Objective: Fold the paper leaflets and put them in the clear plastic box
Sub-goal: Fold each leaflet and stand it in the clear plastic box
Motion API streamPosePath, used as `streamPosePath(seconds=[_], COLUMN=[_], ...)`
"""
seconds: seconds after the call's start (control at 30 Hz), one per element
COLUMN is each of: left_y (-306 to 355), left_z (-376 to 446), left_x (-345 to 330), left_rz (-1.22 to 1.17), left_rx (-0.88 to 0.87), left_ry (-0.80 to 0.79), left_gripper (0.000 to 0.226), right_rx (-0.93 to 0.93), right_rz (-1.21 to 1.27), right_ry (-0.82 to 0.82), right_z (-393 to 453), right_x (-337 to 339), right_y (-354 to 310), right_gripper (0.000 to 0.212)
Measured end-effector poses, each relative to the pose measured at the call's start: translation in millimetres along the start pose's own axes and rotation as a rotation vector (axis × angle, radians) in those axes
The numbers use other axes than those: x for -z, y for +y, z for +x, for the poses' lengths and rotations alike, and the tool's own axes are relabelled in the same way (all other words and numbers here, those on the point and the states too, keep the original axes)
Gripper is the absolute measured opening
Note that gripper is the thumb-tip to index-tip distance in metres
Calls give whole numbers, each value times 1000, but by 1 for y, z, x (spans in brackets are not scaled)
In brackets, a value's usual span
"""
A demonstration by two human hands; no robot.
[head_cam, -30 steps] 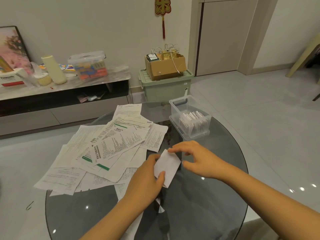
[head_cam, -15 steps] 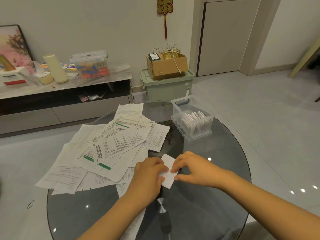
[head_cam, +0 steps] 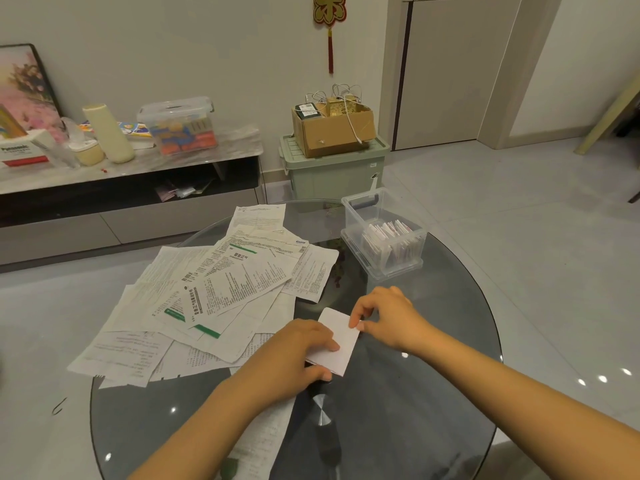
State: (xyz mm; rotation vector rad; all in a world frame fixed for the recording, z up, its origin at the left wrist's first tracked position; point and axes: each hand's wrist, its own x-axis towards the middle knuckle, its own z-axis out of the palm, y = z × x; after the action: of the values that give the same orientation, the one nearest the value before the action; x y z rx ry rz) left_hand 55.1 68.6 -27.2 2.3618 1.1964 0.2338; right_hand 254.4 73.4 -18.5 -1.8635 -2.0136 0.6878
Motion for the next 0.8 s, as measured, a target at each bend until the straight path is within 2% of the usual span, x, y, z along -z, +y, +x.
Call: streamPosePath(seconds=[0.17, 0.23, 0.3, 0.37, 0.43, 0.6, 0.73, 0.8], left_y=[-4, -2, 0, 3, 6, 8, 8, 8], left_z=[1, 1, 0, -1, -1, -3, -5, -4], left_x=[-1, -1, 1, 2, 2, 3, 5, 4], left_rz=[60, 81, 70, 64, 56, -36, -170, -193], left_rx=[-55, -80, -89, -77, -65, -31, -24, -13], left_ry=[18, 22, 39, 63, 89, 112, 81, 81], left_gripper=[34, 29, 22, 19, 19, 19, 30, 19], right_rx=[111, 190, 238, 254, 261, 278, 232, 217], right_rz=[-67, -61, -70, -106, -134, -85, -31, -5], right_ry=[58, -24, -123, -169, -185, -159, -185, -148], right_z=[-5, -13, -20, -23, -24, -23, -23, -22], right_x=[-4, -3, -1, 2, 5, 9, 14, 14], right_y=[-2, -5, -7, -6, -6, -7, -6, -5], right_gripper=[20, 20, 29, 42, 45, 21, 15, 11])
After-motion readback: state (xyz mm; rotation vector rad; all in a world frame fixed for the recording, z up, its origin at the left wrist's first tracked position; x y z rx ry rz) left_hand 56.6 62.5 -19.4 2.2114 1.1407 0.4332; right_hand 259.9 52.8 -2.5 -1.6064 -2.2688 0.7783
